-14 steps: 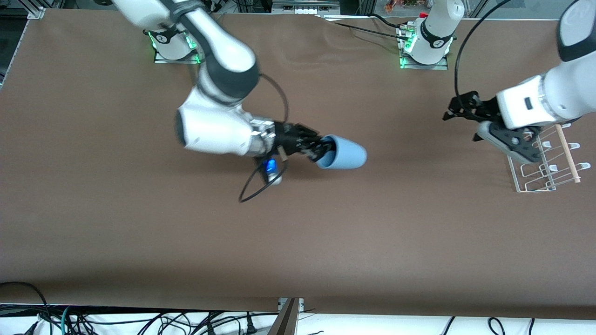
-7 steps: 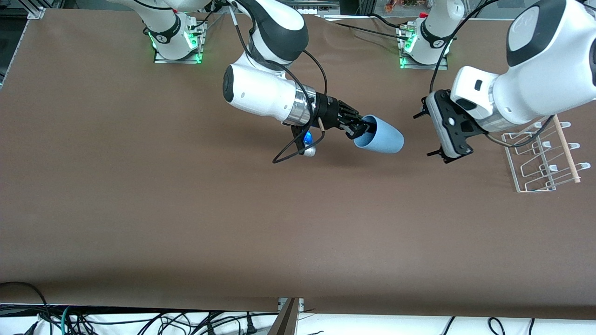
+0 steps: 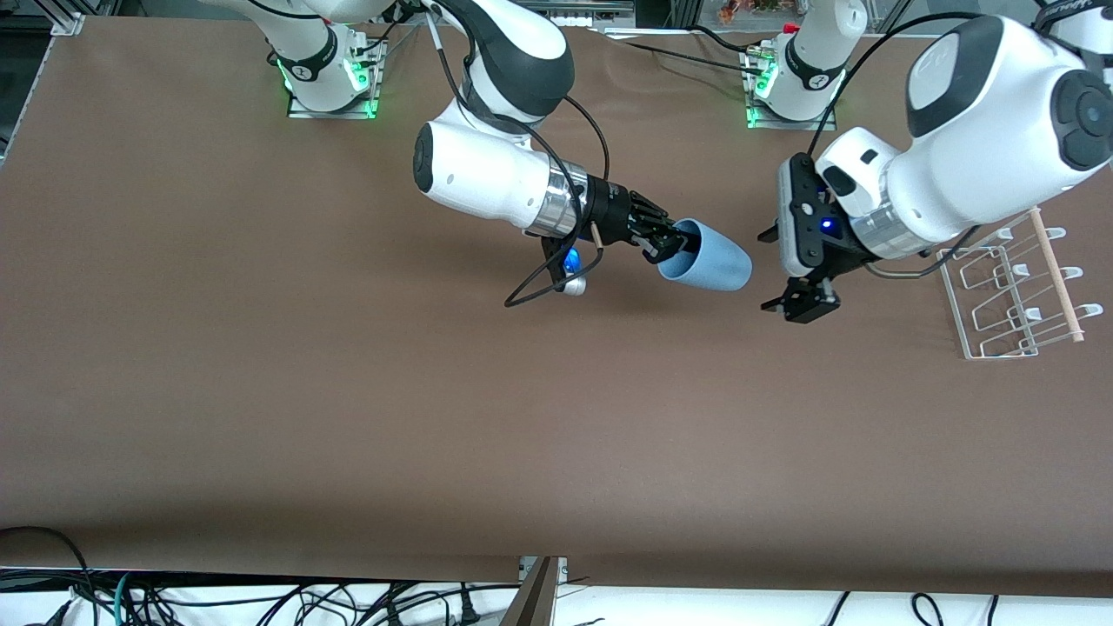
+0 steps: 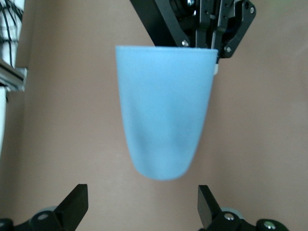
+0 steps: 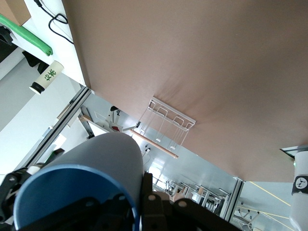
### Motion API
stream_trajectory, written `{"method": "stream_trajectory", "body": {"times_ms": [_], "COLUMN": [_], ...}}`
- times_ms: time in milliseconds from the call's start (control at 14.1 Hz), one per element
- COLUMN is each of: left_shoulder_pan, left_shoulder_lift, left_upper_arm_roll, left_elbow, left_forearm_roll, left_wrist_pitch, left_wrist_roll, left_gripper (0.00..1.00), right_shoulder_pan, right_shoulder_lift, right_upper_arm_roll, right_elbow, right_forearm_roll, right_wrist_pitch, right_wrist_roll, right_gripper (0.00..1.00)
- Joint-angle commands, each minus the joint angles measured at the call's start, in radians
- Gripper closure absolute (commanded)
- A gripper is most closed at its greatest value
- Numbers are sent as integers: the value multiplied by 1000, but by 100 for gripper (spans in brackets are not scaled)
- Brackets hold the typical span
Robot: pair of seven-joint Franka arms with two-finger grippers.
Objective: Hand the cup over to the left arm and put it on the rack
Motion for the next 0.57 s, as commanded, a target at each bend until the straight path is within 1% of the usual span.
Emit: {"method": "stream_trajectory", "body": {"times_ms": [0,142,213,356,498], "left_shoulder_pan": [8,8,12,14,15], "left_shoulder_lift": [-4,-4,-6,-15,-9], "left_upper_arm_roll": [-40,-55,-77,-79,-79], "left_elbow": [-11,-22,-31,-56,-57], "left_forearm_roll": [-8,-7,-8,-8,-10], "left_wrist_pitch": [37,37,37,37,40], "left_wrist_roll": [52,57,58,60,58], "left_gripper": [0,0,0,0,0], "right_shoulder_pan": [3,3,3,2,2], "right_shoulder_lift": [8,8,8,8,8], "right_upper_arm_roll": [1,1,1,-1,-1], "right_elbow": [18,18,18,18,18], "right_forearm_roll": [20,20,20,18,18], "right_wrist_pitch": [8,8,6,8,6], "right_wrist_roll": [-1,-2,-2,-7,-8], "right_gripper": [100,100,100,100,100]}}
